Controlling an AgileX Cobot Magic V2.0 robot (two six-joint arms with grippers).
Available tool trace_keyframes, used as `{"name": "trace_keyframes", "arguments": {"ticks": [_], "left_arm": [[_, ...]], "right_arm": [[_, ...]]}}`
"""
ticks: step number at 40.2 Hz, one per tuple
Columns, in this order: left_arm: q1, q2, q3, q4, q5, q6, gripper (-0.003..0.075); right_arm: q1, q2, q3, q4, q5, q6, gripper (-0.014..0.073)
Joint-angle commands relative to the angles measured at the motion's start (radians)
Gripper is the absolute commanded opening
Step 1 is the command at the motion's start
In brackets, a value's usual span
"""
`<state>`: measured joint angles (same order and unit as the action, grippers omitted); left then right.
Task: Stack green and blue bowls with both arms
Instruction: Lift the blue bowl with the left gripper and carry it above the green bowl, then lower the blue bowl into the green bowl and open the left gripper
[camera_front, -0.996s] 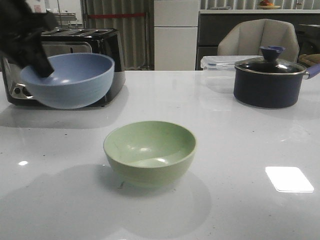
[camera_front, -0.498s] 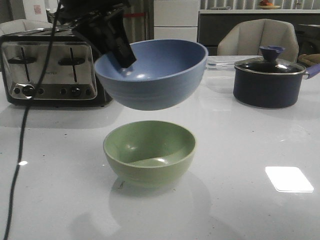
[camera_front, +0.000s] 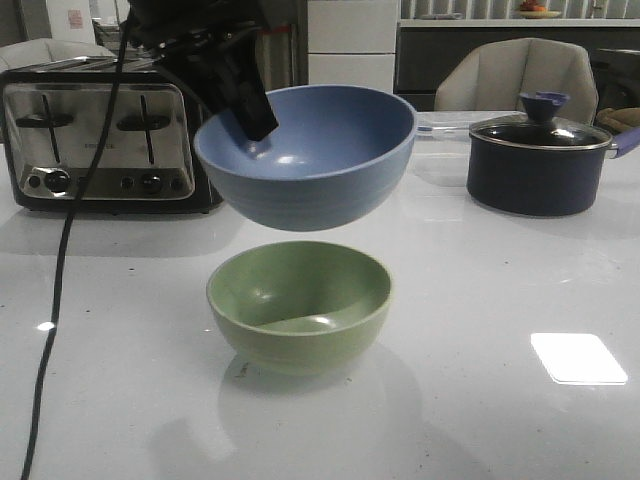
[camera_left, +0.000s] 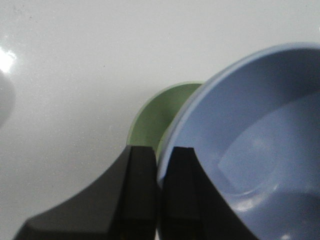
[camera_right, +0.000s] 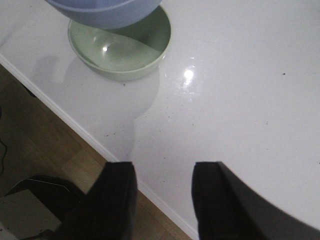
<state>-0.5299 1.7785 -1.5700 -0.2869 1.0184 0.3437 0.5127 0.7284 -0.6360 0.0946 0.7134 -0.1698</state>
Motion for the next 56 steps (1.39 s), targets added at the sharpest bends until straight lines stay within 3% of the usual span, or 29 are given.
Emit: {"name": "trace_keyframes", "arguments": {"ticks": [1, 19, 22, 29, 32, 46, 56], "left_arm": [[-0.006, -0.018, -0.024, -0.021, -0.042, 0.003, 0.0098], [-0.004, 0.147, -0.024, -0.003, -0.081, 0.003, 0.011], [-0.004, 0.151, -0.024, -0.003, -0.087, 0.003, 0.0172], [-0.004, 0.151, -0.026, -0.003, -0.083, 0.003, 0.046], [-0.004, 0.151, -0.035, -0.003, -0.066, 0.001, 0.0522], [-0.002, 0.041, -0.121, 0.012, 0.055, -0.006, 0.0526], [-0.014, -0.196, -0.015, 0.005, 0.067, -0.01, 0.0489]], "right_arm": [[0.0, -0.006, -0.025, -0.004, -0.066, -0.012, 0.039], [0.0, -0.006, -0.025, -0.004, -0.066, -0.012, 0.039], [0.0, -0.006, -0.025, -0.004, -0.066, -0.012, 0.039], [0.0, -0.006, -0.025, -0.004, -0.066, -0.012, 0.039], [0.0, -0.006, -0.025, -0.004, -0.066, -0.012, 0.039], [0.0, -0.006, -0.025, -0.004, -0.066, -0.012, 0.039], [0.0, -0.006, -0.025, -0.004, -0.066, -0.012, 0.039]]}}
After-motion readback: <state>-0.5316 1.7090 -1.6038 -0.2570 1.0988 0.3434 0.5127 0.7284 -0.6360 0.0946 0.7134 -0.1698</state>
